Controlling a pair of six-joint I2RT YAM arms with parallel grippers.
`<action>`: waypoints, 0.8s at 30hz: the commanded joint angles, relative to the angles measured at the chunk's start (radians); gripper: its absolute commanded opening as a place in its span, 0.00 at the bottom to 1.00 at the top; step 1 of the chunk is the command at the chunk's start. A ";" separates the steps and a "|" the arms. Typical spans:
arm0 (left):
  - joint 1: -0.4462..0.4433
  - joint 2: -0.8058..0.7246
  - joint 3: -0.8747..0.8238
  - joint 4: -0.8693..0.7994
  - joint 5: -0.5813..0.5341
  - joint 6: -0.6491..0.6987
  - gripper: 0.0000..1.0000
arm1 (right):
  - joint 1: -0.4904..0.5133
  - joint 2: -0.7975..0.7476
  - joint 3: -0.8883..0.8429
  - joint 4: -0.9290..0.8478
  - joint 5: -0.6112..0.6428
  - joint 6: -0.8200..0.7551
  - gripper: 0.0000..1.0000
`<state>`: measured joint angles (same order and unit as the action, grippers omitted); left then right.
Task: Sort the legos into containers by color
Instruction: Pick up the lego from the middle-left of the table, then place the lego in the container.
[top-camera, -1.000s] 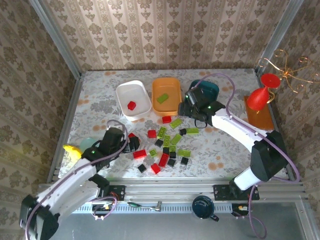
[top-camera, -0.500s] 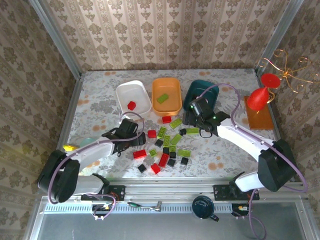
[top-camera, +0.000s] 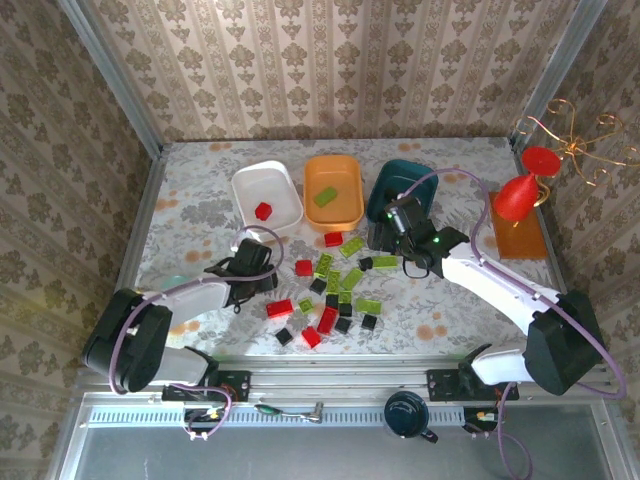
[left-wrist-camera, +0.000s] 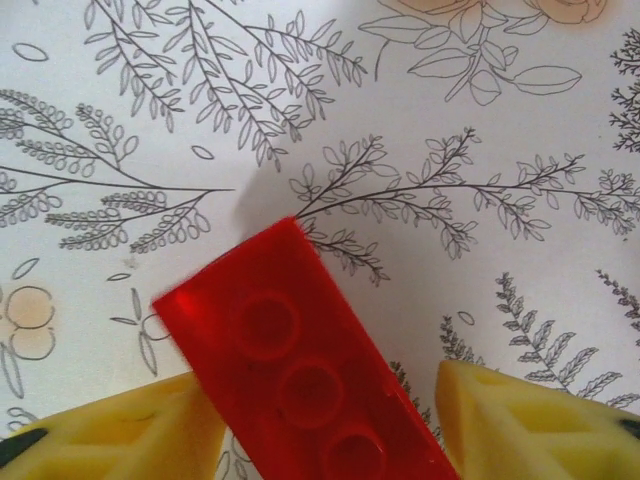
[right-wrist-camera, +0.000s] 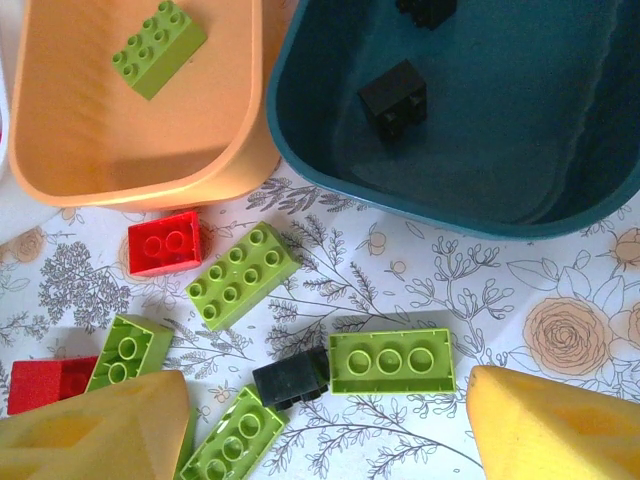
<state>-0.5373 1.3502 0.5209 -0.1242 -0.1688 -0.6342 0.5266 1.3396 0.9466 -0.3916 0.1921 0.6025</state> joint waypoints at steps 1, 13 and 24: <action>0.010 -0.029 -0.033 -0.002 0.030 -0.005 0.51 | 0.004 -0.024 -0.017 0.000 0.021 0.011 0.75; -0.007 -0.281 -0.011 -0.136 0.064 -0.006 0.27 | 0.003 -0.046 -0.056 0.014 0.019 0.030 0.75; 0.115 -0.028 0.443 -0.173 0.098 0.155 0.30 | 0.003 -0.070 -0.080 0.017 0.010 0.045 0.75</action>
<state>-0.4629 1.2057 0.8677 -0.2935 -0.0898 -0.5552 0.5266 1.2964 0.8848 -0.3874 0.1917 0.6315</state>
